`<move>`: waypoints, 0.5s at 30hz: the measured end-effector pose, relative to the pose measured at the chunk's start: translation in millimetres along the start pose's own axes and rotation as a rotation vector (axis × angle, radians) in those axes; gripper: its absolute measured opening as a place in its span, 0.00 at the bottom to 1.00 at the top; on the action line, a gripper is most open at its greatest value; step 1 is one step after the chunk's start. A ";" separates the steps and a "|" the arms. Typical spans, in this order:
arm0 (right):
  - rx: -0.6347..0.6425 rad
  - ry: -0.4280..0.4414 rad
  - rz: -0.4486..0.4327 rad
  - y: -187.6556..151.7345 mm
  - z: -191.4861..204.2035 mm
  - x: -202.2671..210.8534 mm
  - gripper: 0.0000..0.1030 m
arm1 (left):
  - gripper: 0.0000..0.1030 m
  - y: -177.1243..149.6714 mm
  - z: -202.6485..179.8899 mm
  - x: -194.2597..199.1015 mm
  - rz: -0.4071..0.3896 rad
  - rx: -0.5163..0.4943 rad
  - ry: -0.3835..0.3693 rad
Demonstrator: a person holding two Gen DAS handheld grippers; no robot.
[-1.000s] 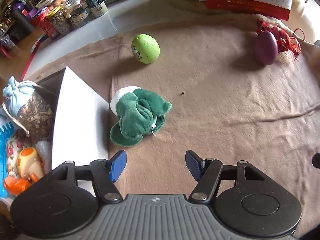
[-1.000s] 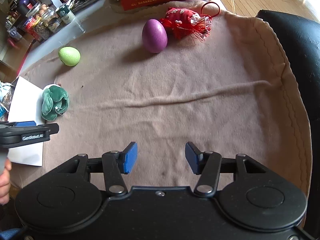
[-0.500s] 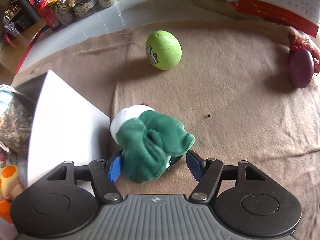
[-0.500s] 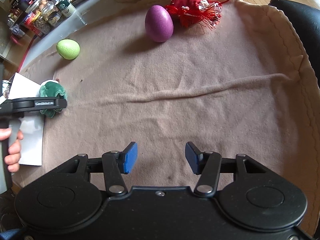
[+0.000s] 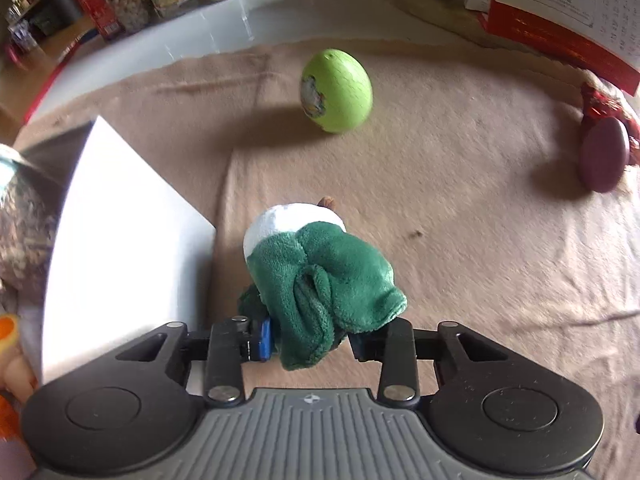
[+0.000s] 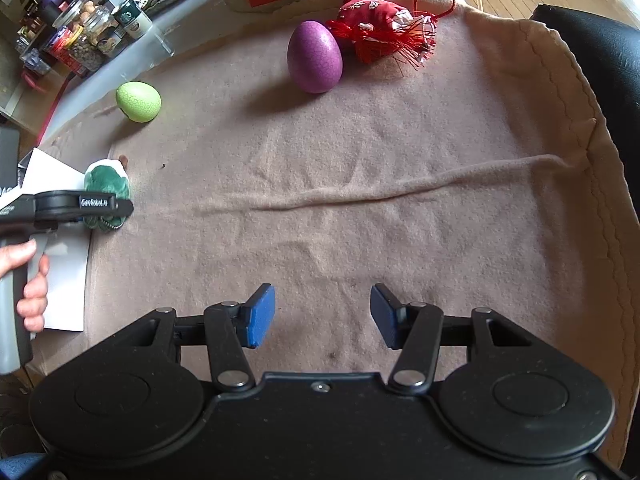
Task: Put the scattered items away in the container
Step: 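Move both grippers back over the cloth toward the green plush and purple egg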
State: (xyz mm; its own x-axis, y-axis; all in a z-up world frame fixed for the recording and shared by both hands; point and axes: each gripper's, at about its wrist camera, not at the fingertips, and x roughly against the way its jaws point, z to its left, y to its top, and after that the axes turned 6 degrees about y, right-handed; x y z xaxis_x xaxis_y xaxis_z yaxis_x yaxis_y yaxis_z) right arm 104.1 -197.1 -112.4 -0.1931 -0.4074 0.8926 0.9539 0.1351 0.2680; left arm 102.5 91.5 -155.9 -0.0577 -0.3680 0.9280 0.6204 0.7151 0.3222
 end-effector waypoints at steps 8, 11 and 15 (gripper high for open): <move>-0.006 0.002 -0.010 -12.0 -0.5 11.7 0.52 | 0.34 -66.1 -72.3 32.9 0.034 -0.114 -0.116; -0.005 -0.003 -0.018 -15.7 -2.2 18.3 0.52 | 0.34 -91.3 -95.3 44.9 0.040 -0.163 -0.134; -0.009 -0.012 -0.033 -16.7 -5.7 25.8 0.52 | 0.34 -110.1 -103.7 53.5 0.070 -0.142 -0.152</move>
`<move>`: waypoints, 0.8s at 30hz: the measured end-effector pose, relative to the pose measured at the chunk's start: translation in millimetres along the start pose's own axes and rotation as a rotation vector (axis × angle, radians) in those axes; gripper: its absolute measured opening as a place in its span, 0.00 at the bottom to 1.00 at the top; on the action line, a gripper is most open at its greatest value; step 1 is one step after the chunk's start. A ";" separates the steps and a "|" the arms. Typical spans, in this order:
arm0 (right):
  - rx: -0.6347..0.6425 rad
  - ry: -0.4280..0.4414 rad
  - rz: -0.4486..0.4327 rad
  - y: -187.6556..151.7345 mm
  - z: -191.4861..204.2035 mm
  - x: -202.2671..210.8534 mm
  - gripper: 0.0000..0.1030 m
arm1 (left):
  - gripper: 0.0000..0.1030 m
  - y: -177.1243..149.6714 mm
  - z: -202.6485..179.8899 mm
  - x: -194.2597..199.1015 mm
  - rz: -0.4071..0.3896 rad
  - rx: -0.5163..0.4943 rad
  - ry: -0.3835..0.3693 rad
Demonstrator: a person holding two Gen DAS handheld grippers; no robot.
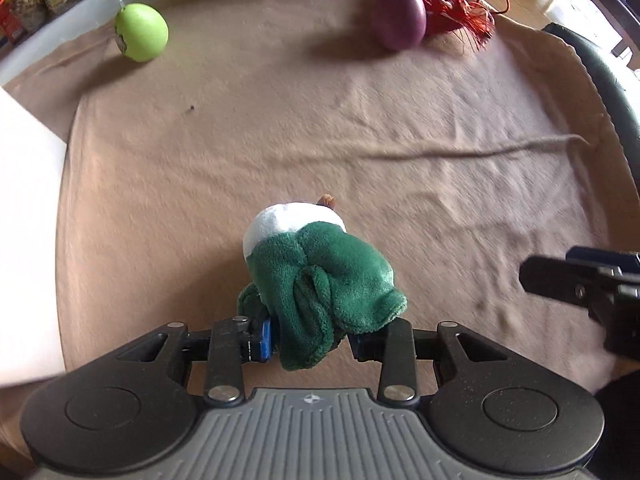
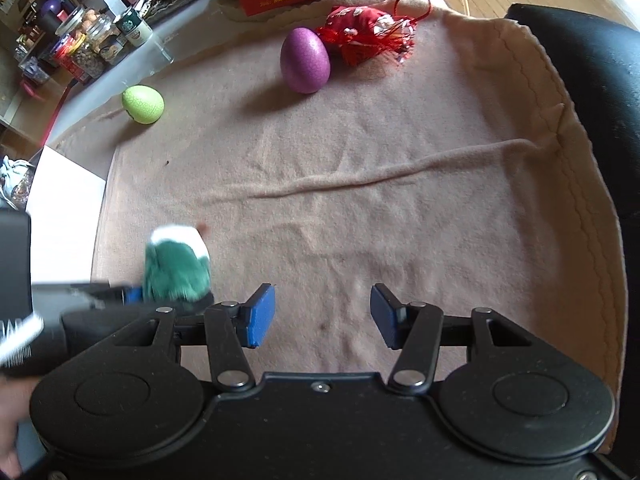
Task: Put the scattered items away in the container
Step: 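Grasp the green plush with the left gripper while the right grasps the purple egg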
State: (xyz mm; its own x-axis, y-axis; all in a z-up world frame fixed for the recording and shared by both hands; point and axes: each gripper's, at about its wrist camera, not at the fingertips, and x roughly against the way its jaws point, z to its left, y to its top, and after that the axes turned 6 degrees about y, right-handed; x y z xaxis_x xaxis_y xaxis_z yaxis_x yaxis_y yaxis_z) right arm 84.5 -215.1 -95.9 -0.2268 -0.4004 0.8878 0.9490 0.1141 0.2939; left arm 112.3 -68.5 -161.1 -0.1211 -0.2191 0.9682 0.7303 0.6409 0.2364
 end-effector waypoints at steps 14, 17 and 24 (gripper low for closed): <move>0.040 -0.026 -0.060 52.7 4.7 -19.1 0.52 | 0.58 1.9 5.6 -7.2 0.001 0.079 -0.035; 0.060 -0.038 -0.084 75.7 9.5 -32.2 0.52 | 0.61 4.4 6.6 -8.4 0.014 0.106 -0.040; 0.126 -0.066 -0.145 126.4 29.7 -69.9 0.52 | 0.63 14.0 20.4 -11.5 0.058 0.200 -0.077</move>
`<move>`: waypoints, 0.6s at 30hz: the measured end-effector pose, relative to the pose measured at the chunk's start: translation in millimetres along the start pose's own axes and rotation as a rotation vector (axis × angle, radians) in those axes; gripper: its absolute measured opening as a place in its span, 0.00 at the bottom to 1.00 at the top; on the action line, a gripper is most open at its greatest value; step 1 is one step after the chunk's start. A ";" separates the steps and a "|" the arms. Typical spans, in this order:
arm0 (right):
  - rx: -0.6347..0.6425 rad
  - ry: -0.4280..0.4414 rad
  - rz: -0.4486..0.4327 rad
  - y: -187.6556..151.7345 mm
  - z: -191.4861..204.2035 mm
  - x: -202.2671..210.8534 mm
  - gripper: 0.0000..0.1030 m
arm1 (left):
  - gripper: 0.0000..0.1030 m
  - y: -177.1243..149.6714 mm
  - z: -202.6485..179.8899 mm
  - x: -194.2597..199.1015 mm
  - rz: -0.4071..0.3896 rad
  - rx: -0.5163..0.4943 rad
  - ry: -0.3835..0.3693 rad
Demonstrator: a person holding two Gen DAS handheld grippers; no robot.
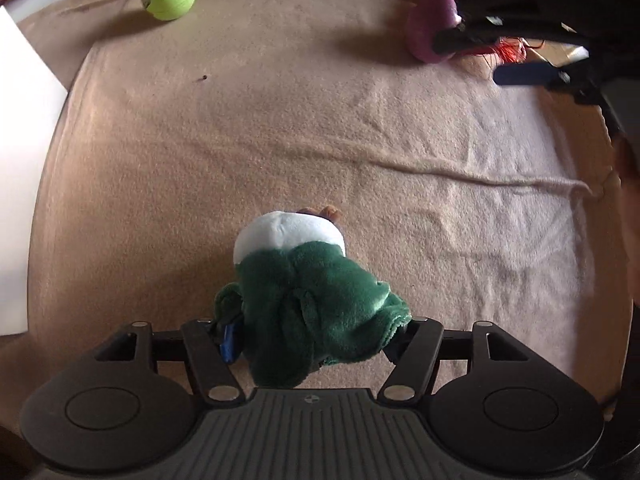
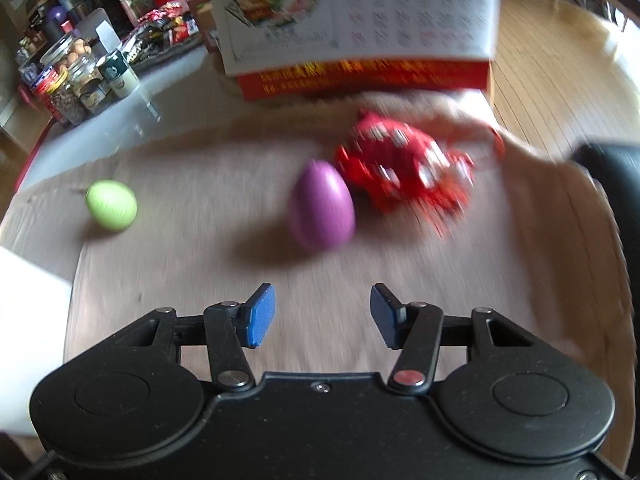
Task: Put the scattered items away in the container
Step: 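Grasp the green plush with the left gripper while the right grasps the purple egg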
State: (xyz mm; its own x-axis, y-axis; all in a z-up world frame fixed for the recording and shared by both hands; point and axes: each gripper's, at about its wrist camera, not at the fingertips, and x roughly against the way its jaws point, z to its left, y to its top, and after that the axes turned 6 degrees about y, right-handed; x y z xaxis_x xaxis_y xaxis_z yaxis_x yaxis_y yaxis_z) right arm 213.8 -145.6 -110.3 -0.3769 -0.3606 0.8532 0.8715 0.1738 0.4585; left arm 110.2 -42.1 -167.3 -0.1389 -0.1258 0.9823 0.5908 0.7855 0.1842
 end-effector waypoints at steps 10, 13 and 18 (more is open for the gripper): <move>0.014 -0.081 0.021 24.6 11.0 -51.0 0.48 | 0.63 9.1 10.9 -0.6 0.028 0.048 -0.031; -0.023 -0.070 0.014 24.1 7.0 -46.0 0.48 | 0.62 9.1 11.9 -0.1 0.028 0.033 -0.032; -0.064 -0.010 -0.003 7.1 -8.3 -7.0 0.48 | 0.63 9.4 8.7 0.0 0.025 -0.032 -0.020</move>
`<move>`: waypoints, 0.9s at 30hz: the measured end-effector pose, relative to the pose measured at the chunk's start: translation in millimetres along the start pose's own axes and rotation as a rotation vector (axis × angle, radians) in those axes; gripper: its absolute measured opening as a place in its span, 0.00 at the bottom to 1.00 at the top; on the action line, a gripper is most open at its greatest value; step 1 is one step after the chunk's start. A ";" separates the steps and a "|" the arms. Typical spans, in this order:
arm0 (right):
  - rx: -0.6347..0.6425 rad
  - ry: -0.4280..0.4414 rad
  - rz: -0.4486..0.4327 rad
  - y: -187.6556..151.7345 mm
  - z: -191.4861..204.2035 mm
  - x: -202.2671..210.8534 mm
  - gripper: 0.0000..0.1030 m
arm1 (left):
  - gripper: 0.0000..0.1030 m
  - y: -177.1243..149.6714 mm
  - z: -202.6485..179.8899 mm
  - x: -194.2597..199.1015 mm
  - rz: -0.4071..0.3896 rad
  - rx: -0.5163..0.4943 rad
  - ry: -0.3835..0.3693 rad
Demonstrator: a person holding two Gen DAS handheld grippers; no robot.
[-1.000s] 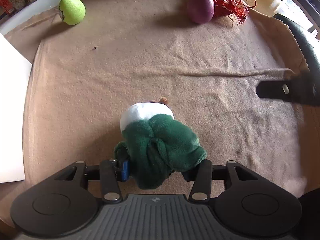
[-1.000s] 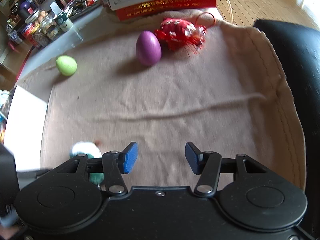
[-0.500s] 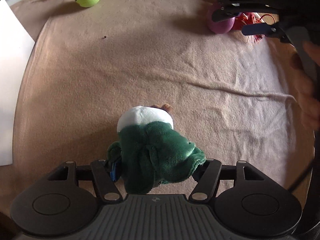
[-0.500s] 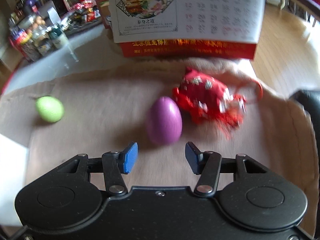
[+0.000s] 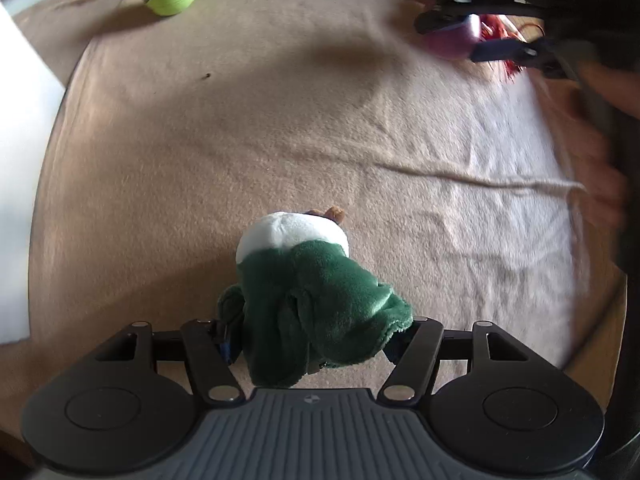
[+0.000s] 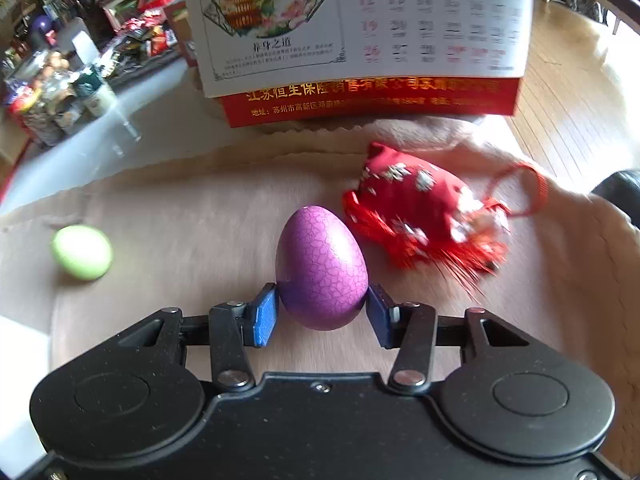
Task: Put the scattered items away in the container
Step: 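Grasp the green plush with the left gripper while the right grasps the purple egg, then lift the green plush and purple egg with both grippers toward the box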
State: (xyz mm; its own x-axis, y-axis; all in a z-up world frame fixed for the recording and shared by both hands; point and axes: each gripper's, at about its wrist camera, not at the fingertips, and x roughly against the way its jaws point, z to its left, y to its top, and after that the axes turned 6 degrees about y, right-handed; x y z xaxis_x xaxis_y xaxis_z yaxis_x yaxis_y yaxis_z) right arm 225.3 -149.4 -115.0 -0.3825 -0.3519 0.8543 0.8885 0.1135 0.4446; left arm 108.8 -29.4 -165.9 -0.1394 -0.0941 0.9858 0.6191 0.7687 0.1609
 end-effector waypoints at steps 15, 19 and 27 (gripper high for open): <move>-0.033 0.027 0.214 -129.1 -45.7 84.1 0.48 | 0.74 16.1 18.4 33.5 -0.058 0.027 -0.111; -0.055 0.046 0.232 -138.6 -46.6 77.5 0.48 | 0.77 15.5 12.9 35.8 -0.070 -0.009 -0.096; -0.094 0.067 0.225 -147.3 -48.0 72.6 0.49 | 0.80 9.2 -6.3 23.9 -0.079 -0.159 -0.034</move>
State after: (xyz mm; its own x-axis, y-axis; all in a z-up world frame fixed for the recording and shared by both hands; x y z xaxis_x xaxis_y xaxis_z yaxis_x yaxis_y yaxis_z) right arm 78.8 -236.3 -131.4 -0.1579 -0.3891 0.9075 0.9701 0.1103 0.2161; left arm 116.0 -28.6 -140.5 -0.2172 -0.1266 0.9679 0.7189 0.6500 0.2463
